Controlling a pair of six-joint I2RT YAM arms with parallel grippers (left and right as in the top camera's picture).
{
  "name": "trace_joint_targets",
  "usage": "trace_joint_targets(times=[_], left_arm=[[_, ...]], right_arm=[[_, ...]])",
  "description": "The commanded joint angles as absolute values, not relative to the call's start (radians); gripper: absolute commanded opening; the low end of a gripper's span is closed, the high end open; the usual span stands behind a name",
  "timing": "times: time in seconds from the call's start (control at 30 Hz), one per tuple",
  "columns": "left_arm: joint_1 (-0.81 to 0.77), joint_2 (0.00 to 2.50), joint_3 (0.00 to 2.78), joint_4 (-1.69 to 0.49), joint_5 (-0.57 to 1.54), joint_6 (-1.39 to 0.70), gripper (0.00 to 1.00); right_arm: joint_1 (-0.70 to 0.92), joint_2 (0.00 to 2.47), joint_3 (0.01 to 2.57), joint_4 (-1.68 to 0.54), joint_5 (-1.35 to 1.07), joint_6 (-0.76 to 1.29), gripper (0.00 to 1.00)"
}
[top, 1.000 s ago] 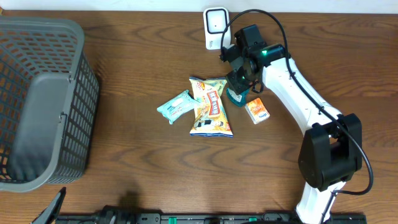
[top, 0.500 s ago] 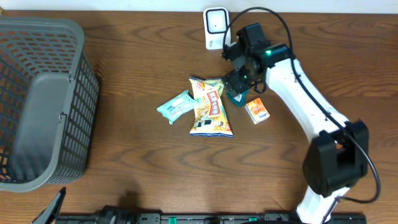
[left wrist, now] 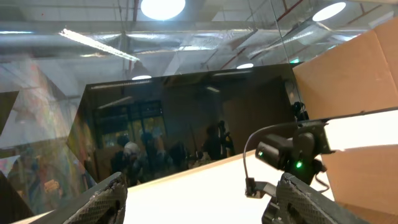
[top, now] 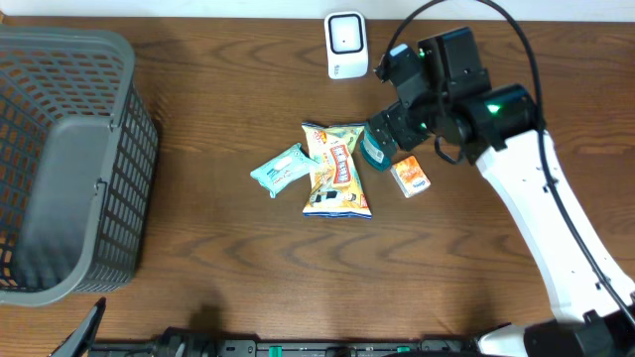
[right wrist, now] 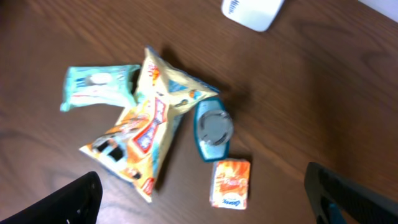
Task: Scan the item barcode
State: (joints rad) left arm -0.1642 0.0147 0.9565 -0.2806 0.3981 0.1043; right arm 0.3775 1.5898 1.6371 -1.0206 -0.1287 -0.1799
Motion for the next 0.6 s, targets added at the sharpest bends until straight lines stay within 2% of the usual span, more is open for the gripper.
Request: trace_joint_targets(times=[0.0,0.1,0.23,0.37,0.57], left_arm=[[-0.160,0.002,0.953,-0.272,0.407,0.104,0.77],[-0.160,0.002,0.953,-0.260,0.407,0.167,0.77],[-0.149,0.002,0.933,-0.264,0.342,0.356,0.77],[-0.132,0.002,0.870,-0.240,0.253,0.374,0.77],[-0.128,0.002,0.859,-0.240,0.253,0.373,0.77]], right_arm=[[0.383,1.562,1.654,-1.023,-0.176,-0.164,0.99],[0.383,1.568,1.654,-1.015,-0.178,-0.164,0.99],[0.383,1.604,1.652,-1.005,-0.158,-0.088,0.99],[0.384,1.689,1.651,-0.999,-0.110,0.030,0.99],[0.393,1.781,1.651,-0.994,-0.076,0.030,0.99]])
